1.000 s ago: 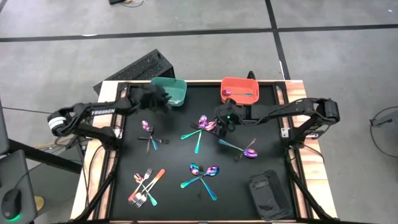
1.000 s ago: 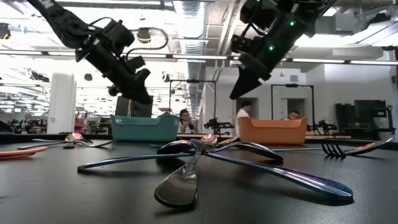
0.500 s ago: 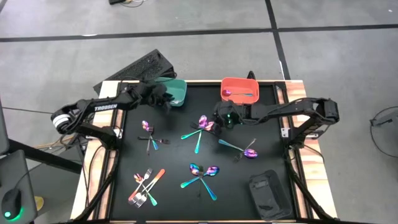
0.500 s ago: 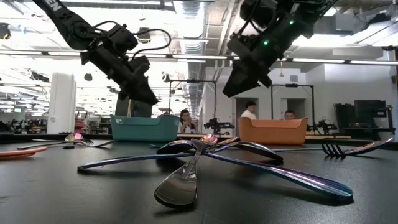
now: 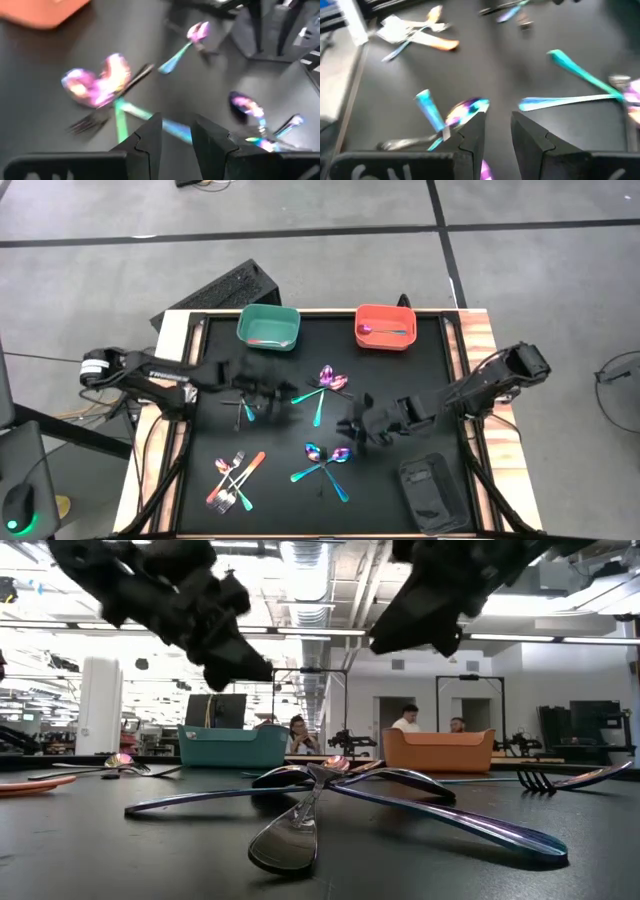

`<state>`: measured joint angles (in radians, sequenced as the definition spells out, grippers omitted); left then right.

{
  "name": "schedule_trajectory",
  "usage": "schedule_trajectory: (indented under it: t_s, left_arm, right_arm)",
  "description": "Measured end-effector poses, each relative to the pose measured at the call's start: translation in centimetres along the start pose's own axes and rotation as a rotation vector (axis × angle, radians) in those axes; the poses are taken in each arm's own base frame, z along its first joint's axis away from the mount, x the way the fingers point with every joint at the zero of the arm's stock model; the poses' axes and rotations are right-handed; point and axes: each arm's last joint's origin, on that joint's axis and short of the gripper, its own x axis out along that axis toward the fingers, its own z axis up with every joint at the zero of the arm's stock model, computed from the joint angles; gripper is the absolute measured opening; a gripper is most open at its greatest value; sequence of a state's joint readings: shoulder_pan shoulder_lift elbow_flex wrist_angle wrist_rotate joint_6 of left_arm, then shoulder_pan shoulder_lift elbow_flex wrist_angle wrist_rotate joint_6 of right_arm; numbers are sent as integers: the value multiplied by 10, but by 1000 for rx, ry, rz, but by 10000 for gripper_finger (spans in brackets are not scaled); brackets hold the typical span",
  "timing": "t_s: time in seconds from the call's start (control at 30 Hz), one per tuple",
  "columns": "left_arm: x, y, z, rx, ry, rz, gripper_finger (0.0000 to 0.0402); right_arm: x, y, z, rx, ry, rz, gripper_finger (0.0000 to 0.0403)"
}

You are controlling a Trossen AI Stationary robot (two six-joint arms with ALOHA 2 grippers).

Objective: Sort silverware by color (type)
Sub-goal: Put the purple spoon into the black bin

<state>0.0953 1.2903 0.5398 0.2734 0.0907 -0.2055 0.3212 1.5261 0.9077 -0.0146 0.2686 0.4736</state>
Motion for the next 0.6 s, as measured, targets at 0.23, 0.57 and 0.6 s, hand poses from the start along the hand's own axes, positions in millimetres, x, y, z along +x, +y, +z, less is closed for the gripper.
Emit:
schedule_trajectory:
  t_s: [0.23,0.57,0.6]
  left_arm:
    - [-3,-61,-10,4,-117,84,88]
    - [-7,-77,-16,-65,-132,107,88]
    - [-7,-76,-16,-68,-141,117,88]
  right_arm:
    - [10,20,-14,-91,14,92,159]
    - [53,18,-32,-215,80,43,213]
    - [57,18,-37,-236,105,46,213]
